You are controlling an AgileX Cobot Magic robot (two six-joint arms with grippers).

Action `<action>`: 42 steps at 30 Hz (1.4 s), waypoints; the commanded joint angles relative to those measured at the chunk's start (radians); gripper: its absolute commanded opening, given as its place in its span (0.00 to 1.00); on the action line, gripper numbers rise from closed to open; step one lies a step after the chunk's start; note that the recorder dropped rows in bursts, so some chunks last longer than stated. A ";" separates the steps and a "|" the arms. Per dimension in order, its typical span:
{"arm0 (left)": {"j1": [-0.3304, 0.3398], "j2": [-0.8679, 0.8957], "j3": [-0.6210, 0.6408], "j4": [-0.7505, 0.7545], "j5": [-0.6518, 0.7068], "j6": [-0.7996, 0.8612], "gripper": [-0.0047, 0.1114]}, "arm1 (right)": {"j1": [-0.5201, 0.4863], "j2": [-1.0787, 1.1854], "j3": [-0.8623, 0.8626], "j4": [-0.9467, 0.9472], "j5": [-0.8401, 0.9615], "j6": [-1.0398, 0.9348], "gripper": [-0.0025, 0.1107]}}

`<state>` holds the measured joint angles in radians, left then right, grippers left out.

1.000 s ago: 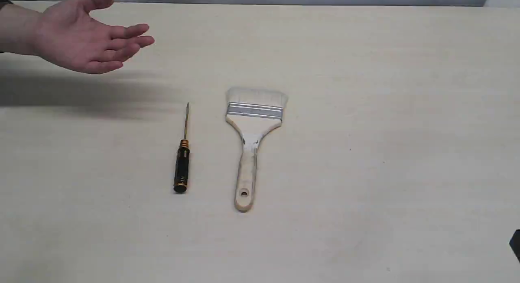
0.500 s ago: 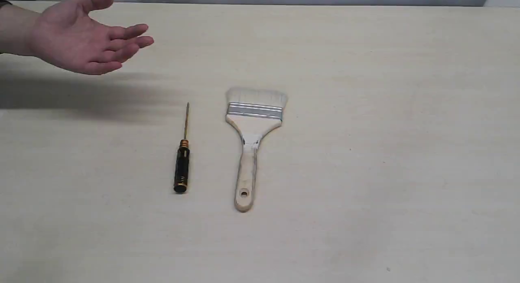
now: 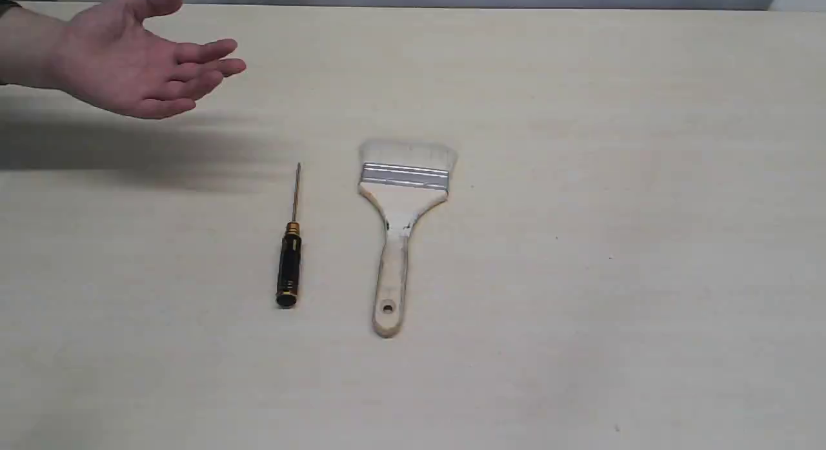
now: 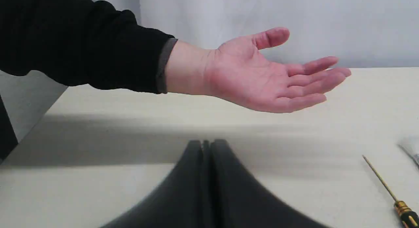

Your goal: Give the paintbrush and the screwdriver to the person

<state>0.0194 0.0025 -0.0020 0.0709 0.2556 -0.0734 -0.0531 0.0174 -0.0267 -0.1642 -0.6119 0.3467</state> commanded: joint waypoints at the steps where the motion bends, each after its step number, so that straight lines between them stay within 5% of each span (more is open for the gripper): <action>1: -0.008 -0.002 0.002 0.000 -0.006 -0.002 0.04 | -0.003 0.031 -0.113 -0.376 0.108 0.308 0.06; 8: -0.008 -0.002 0.002 -0.004 -0.004 -0.002 0.04 | -0.003 0.294 -0.478 -1.249 -0.028 1.107 0.06; 13: -0.008 -0.002 0.002 -0.004 -0.004 -0.002 0.04 | -0.003 0.512 -0.694 -1.580 -0.058 1.405 0.06; 19: -0.008 -0.002 0.002 -0.004 -0.004 -0.002 0.04 | -0.003 0.729 -0.867 -1.580 -0.200 1.520 0.22; 25: -0.008 -0.002 0.002 -0.004 -0.004 -0.002 0.04 | -0.003 0.894 -0.976 -1.580 -0.193 1.516 0.24; 33: -0.008 -0.002 0.002 -0.001 -0.008 -0.002 0.04 | -0.003 1.074 -1.010 -1.580 0.196 1.494 0.24; 42: -0.008 -0.002 0.002 -0.001 -0.006 -0.002 0.04 | 0.025 1.233 -0.924 -1.580 0.260 1.478 0.24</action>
<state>0.0194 0.0025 -0.0020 0.0709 0.2556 -0.0734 -0.0437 1.2218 -0.9730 -1.7439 -0.3575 1.8417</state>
